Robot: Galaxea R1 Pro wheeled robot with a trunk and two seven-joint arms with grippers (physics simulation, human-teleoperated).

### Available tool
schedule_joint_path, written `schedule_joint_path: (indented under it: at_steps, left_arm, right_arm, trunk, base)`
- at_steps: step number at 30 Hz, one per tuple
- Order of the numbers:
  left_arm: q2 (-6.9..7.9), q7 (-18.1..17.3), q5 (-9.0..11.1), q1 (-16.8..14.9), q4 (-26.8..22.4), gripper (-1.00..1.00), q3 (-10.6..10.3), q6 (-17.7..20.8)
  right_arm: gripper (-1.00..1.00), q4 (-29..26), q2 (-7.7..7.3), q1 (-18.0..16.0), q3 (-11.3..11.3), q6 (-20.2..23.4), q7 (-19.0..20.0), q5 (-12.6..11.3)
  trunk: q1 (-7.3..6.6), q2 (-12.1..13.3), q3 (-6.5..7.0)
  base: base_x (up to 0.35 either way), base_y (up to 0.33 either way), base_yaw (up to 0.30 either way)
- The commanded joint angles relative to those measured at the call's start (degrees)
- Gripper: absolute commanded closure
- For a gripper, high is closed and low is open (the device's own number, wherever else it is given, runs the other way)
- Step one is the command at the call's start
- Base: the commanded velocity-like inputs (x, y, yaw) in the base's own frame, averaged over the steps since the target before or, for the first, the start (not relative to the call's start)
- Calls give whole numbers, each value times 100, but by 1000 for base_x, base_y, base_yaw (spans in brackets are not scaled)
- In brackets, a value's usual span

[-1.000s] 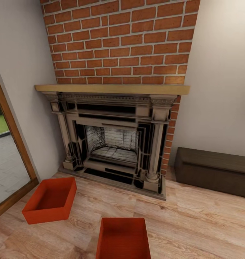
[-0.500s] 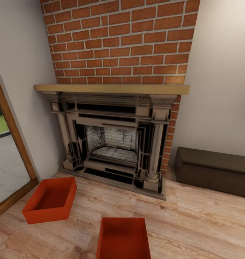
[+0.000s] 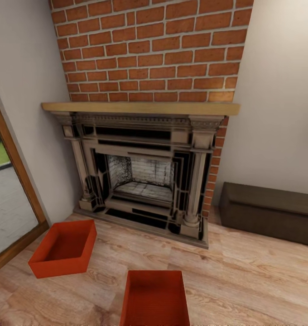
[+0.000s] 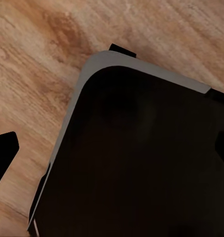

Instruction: Move the two storage containers from the living room to the garage. In the garage, place one container on the floor and stack the other container on top of it (either order is fine).

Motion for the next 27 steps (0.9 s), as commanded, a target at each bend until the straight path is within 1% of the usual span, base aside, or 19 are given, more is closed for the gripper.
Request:
schedule_joint_path:
  at_steps: [1,27]
  left_arm:
    - [-1,4,19,1,-6,-100,0,-8]
    - [-1,4,19,1,-6,-100,0,-8]
  right_arm:
    - [-100,18,1,-7,38,-36,32,-61]
    - [-100,18,-4,-7,38,-79,31,-61]
  trunk:
    - [0,-3,-14]
    - [0,-3,-254]
  base:
    - [0,0,0]
    - [0,0,0]
